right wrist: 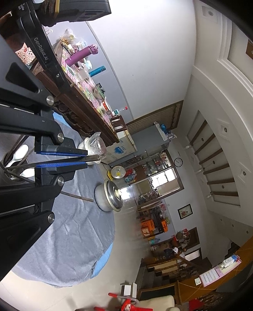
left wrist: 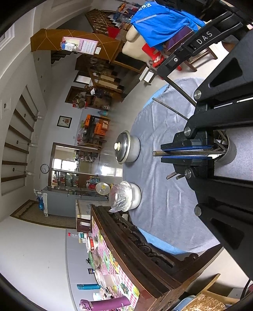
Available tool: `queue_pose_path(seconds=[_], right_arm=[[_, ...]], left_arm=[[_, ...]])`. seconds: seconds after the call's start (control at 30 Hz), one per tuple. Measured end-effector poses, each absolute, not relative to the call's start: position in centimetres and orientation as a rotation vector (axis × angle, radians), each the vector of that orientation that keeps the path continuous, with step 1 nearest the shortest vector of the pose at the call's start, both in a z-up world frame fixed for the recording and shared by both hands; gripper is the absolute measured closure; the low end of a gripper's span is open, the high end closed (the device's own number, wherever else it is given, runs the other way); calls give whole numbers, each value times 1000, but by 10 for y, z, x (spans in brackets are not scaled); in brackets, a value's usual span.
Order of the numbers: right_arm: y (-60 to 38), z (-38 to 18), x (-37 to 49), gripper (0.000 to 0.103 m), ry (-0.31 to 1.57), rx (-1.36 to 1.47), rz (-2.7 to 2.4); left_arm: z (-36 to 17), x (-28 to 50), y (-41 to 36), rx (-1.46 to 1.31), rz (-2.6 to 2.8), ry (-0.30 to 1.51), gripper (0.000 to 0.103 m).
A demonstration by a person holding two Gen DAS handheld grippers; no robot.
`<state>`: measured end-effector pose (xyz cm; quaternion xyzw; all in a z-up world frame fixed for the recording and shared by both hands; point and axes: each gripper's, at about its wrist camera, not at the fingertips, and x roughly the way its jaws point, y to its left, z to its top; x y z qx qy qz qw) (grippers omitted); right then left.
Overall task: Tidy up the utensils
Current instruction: 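Lower the held chopsticks into the grey holder with both tools, then open both tools to release the chopsticks inside the holder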
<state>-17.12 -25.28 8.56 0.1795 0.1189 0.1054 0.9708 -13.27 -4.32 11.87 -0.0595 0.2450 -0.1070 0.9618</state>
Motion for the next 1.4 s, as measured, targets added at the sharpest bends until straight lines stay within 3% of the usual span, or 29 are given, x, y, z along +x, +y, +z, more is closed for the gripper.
queue_pose_path(seconds=[1.27,1.37,1.4], right_arm=[[-228,80,-173,96,288,313,310],[-227,81,-174,96,283,311,311],[-228,81,-174,96,282,313,308]], left_arm=[[110,-129,-38,-120,-197,525,97],[111,-130,-38,-110,-182,519,88],[111,-131,-38,-110,-176,518,76]])
